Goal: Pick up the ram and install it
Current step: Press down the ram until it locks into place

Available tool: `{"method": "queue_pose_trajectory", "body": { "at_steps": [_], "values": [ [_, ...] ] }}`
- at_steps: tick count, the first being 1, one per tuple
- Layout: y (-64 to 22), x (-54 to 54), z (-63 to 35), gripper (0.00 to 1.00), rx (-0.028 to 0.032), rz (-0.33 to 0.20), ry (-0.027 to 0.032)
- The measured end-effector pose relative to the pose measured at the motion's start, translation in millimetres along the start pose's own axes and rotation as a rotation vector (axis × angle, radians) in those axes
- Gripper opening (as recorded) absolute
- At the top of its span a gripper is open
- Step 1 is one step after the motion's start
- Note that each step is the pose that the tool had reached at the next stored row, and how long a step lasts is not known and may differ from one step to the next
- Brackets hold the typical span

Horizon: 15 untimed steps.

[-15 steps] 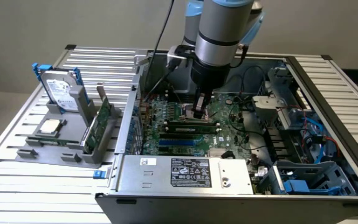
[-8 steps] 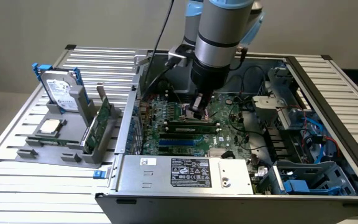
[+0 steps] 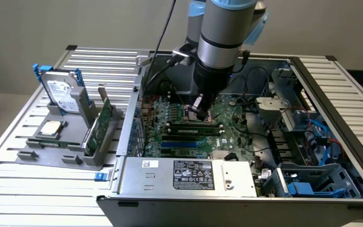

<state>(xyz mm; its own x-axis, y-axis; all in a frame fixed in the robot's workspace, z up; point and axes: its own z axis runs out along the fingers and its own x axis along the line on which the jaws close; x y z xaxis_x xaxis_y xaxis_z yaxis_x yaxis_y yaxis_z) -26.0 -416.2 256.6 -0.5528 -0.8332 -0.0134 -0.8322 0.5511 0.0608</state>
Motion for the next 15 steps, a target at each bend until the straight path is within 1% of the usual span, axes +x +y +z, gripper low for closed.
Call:
{"method": "queue_pose_trajectory", "body": {
  "at_steps": [5,15],
  "values": [
    [0.0,0.0,0.0,0.11,0.0012,0.087,-0.0052],
    [0.0,0.0,0.0,0.11,0.0029,0.243,-0.0145]
  ]
}}
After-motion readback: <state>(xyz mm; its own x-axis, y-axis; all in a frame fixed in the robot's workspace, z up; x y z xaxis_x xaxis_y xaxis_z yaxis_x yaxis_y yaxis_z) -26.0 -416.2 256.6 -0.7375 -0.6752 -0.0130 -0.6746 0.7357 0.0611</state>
